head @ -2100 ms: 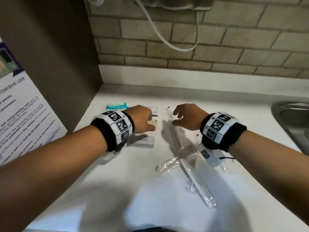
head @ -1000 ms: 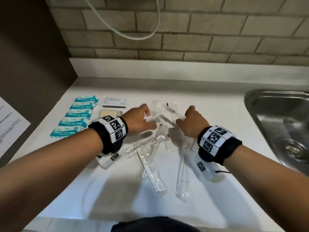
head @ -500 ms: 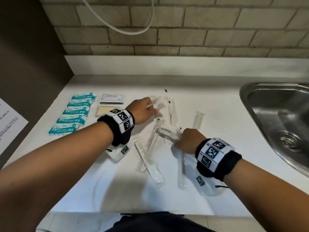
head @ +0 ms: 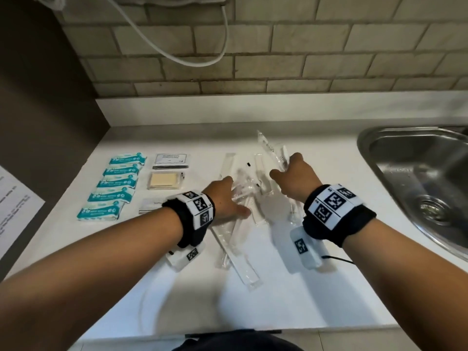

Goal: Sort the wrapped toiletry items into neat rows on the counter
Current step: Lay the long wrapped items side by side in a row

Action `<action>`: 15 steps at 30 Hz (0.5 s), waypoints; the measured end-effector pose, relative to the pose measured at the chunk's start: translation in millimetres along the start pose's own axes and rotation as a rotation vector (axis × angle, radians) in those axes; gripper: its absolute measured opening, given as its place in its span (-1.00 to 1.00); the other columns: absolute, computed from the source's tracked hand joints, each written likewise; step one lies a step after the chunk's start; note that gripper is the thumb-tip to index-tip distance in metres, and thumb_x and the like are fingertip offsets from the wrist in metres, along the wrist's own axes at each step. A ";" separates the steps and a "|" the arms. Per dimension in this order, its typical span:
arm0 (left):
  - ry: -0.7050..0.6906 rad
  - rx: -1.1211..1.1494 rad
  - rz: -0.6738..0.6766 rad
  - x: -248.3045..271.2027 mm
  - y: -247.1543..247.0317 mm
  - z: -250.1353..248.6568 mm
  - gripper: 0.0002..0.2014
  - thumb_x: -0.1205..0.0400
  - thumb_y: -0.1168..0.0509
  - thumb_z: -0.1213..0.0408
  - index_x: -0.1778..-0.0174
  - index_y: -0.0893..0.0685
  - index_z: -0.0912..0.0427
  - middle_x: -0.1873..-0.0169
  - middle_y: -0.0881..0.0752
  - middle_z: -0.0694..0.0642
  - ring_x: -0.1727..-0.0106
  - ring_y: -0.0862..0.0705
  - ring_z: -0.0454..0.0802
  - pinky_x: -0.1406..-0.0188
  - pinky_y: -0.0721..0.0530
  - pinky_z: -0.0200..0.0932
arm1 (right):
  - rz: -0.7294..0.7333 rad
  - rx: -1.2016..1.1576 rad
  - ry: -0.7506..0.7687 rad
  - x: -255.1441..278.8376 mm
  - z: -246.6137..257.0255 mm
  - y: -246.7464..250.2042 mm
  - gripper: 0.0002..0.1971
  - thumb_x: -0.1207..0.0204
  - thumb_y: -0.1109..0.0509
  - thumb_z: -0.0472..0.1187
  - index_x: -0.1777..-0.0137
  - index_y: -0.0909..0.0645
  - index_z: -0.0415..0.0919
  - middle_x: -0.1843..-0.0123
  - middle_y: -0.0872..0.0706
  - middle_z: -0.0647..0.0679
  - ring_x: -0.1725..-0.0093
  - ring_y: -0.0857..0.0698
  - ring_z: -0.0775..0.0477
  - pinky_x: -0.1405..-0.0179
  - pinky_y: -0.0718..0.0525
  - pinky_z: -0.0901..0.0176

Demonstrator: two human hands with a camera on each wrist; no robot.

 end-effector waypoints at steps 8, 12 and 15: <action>0.020 0.131 -0.151 -30.4 29.7 -3.8 -0.57 -0.45 -0.51 0.07 -0.12 -0.61 0.22 -0.03 -0.73 0.13 0.06 -0.71 0.07 0.16 -0.70 -0.13 | 0.439 0.058 0.184 46.4 0.7 -33.4 -0.78 -0.49 -0.50 -0.12 0.13 -0.52 -0.21 0.37 -0.66 -0.07 0.56 -0.60 0.05 0.51 -0.61 0.25; 0.035 0.443 -0.283 -32.3 67.2 4.9 -0.54 -0.45 -0.54 0.14 -0.17 -0.61 0.27 0.03 -0.73 0.15 0.12 -0.72 0.08 0.14 -0.73 -0.04 | 0.640 0.024 0.176 61.3 -4.5 -60.5 -0.61 -0.25 -0.68 0.00 0.18 -0.56 -0.16 0.35 -0.68 -0.05 0.43 -0.63 0.00 0.38 -0.62 0.15; -0.009 0.576 -0.345 -26.3 83.7 2.9 -0.73 -0.52 -0.51 0.24 -0.04 -0.64 0.23 0.27 -0.67 0.11 0.37 -0.62 -0.02 0.39 -0.64 -0.17 | 0.541 0.349 0.227 62.8 -3.1 -75.9 -0.38 -0.12 -0.60 0.34 0.02 -0.57 -0.10 0.12 -0.70 0.05 0.15 -0.68 0.02 0.13 -0.67 0.13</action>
Point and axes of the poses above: each hand's wrist, its own x-axis away from the middle knuckle, its own y-axis out of the back of the hand, z = x × y, the point moved 5 cm from there along -x, towards the middle knuckle
